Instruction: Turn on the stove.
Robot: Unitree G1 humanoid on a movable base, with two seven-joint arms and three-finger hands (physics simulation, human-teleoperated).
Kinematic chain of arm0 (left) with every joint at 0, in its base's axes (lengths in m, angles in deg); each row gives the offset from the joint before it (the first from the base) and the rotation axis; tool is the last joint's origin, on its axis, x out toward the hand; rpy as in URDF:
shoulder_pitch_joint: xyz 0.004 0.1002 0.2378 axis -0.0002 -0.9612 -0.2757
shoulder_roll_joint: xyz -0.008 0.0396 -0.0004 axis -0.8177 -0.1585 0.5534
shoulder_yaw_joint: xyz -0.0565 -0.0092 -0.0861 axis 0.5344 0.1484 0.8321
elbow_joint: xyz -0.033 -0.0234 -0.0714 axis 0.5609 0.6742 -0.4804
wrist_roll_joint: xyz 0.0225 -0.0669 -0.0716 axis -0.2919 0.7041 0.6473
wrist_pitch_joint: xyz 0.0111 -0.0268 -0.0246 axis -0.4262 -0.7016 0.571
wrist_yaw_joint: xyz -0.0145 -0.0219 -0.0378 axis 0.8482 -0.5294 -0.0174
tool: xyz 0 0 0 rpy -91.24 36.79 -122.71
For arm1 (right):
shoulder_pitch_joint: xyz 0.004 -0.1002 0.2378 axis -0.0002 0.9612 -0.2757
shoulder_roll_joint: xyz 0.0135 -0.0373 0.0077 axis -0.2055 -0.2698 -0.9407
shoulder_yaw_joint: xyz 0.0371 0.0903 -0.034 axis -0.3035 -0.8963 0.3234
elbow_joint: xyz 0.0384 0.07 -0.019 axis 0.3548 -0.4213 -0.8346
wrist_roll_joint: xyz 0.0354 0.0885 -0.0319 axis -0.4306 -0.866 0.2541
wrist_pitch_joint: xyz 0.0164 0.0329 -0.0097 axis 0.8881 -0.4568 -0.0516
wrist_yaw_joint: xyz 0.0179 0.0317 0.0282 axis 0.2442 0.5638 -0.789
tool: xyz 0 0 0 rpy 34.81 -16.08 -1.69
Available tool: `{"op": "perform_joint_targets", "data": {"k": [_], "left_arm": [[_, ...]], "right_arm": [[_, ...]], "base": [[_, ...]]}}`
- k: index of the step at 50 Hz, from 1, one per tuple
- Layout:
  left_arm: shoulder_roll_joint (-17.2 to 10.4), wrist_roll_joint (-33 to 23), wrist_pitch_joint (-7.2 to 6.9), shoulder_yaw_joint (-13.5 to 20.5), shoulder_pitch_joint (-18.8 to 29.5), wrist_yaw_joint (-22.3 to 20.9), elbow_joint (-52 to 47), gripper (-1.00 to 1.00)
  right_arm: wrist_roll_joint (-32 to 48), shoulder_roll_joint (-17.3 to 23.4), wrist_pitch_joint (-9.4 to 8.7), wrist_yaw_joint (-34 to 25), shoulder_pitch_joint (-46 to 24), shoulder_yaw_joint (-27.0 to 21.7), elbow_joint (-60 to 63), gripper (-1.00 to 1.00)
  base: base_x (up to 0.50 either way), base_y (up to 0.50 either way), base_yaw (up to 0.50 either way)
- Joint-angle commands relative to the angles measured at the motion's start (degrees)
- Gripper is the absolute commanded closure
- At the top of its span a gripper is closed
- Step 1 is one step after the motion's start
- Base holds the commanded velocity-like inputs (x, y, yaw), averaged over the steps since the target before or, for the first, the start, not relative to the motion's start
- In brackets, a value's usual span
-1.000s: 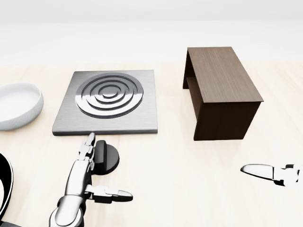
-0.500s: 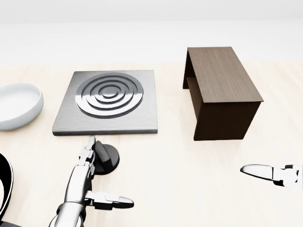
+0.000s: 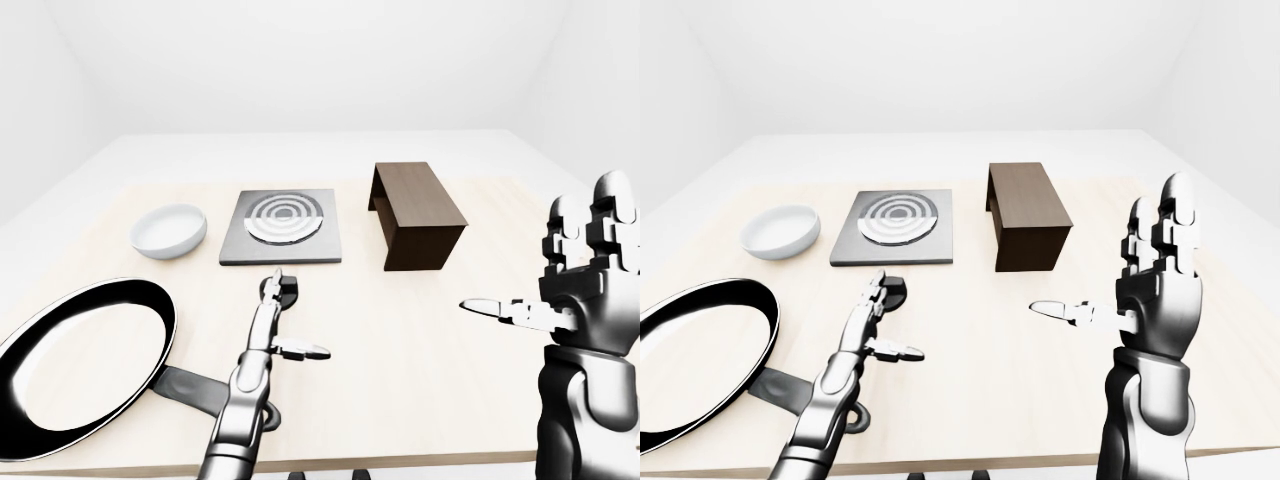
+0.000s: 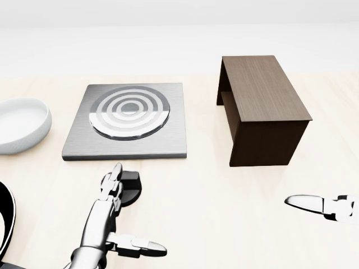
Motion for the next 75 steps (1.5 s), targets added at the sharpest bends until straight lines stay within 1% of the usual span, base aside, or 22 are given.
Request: {"op": "perform_joint_targets", "data": {"k": [1,5,9,14,15,19,22,23,26,28,31,33,36,37,42,52,54,61,62,64,71,75], "left_arm": [[0.81,1.9,0.05,-1.09,-2.49,-1.25,-6.3,-1.0],[0.82,1.86,0.12,-1.21,-2.4,-1.24,-6.18,-1.0],[0.91,1.55,0.97,-1.16,-1.34,-0.94,-4.44,-1.0],[0.99,1.35,0.39,-0.91,0.03,-0.77,-3.96,-1.0],[0.99,1.33,0.51,-0.81,0.4,-0.74,-3.55,-1.0],[0.97,1.42,1.6,-0.12,2.07,-0.47,-0.73,-1.0],[0.89,1.59,1.81,0.45,3.2,-0.32,0.75,-1.0],[0.84,1.69,2.45,0.82,4.11,-0.14,2.42,-1.0],[0.76,1.76,3.38,1.23,5.11,0.1,4.5,-1.0],[0.7,1.78,3.14,1.4,5.43,0.21,4.72,-1.0],[0.69,1.86,4.0,1.62,6.16,0.36,6.59,-1.0],[0.68,1.87,4.18,1.71,6.61,0.42,7.44,-1.0],[0.61,1.98,5.91,2.23,8.82,0.73,11.81,-1.0],[0.6,1.99,5.99,2.25,8.91,0.74,12.0,-1.0],[0.39,1.81,6.0,2.99,12.51,1.56,18.66,-1.0],[0.46,3.34,6.0,3.95,16.31,1.56,27.16,-1.0],[0.41,3.82,6.0,4.63,19.07,2.38,33.03,-1.0],[0.1,5.48,6.0,6.07,25.0,5.13,42.13,-1.0],[0.1,6.17,6.0,6.94,26.35,7.19,44.5,-1.0],[-0.04,6.1,6.0,6.82,26.94,8.72,46.3,-1.0],[-0.64,8.53,6.0,7.96,30.05,9.5,51.74,-1.0],[-1.02,9.35,6.0,8.51,31.94,11.39,53.27,-1.0]], "right_arm": [[0.34,0.16,0.0,0.52,-0.34,0.0,0.03,-1.0],[0.36,0.16,0.0,0.54,-0.35,0.05,0.06,-1.0],[0.35,0.14,0.0,0.51,-0.31,0.06,0.03,-1.0],[0.39,0.08,0.0,0.52,-0.26,0.09,0.02,-1.0],[0.4,0.05,0.0,0.48,-0.23,0.11,-0.11,-1.0],[0.43,-0.07,0.0,0.42,0.0,0.14,-0.26,-1.0],[0.46,-0.12,0.0,0.43,0.06,0.22,-0.2,-1.0],[0.44,-0.13,0.0,0.37,0.09,0.22,-0.31,-1.0],[0.41,-0.1,0.0,0.4,0.09,0.16,-0.11,-1.0],[0.42,-0.16,0.0,0.36,0.16,0.14,-0.28,-1.0],[0.42,-0.14,0.0,0.38,0.11,0.19,-0.16,-1.0],[0.37,-0.2,0.0,0.33,0.25,0.13,-0.07,-1.0],[0.39,-0.23,0.0,0.29,0.26,0.1,-0.16,-1.0],[0.39,-0.23,0.0,0.29,0.27,0.1,-0.17,-1.0],[0.34,-0.25,0.0,0.31,0.31,0.07,0.2,-1.0],[0.33,-0.24,0.0,0.3,0.25,0.16,0.4,-1.0],[0.33,-0.18,0.0,0.36,0.11,0.17,0.57,-1.0],[0.27,-0.06,0.0,0.36,-0.09,0.18,-0.02,-1.0],[0.09,0.05,0.0,0.43,-0.16,0.03,0.56,-1.0],[0.03,0.12,0.0,0.49,-0.28,-0.03,0.83,-1.0],[0.26,-0.05,0.0,0.4,-0.12,0.23,0.37,-1.0],[0.35,-0.13,0.0,0.38,-0.01,0.35,0.38,-1.0]], "base": [[0.0,0.0,0.0],[0.0,0.0,0.0],[0.0,0.0,0.0],[0.0,0.0,0.0],[0.0,0.0,0.0],[0.0,0.0,0.0],[0.0,0.0,0.0],[0.0,0.0,0.0],[0.0,0.0,0.0],[0.0,0.0,0.0],[0.0,0.0,0.0],[0.0,0.0,0.0],[0.0,0.0,0.0],[0.0,0.0,0.0],[0.0,0.0,0.0],[0.0,0.0,0.0],[0.0,0.0,0.0],[0.0,0.0,0.0],[0.0,0.0,0.0],[0.01,0.0,0.0],[0.01,0.0,0.0],[0.01,0.0,0.0]]}}
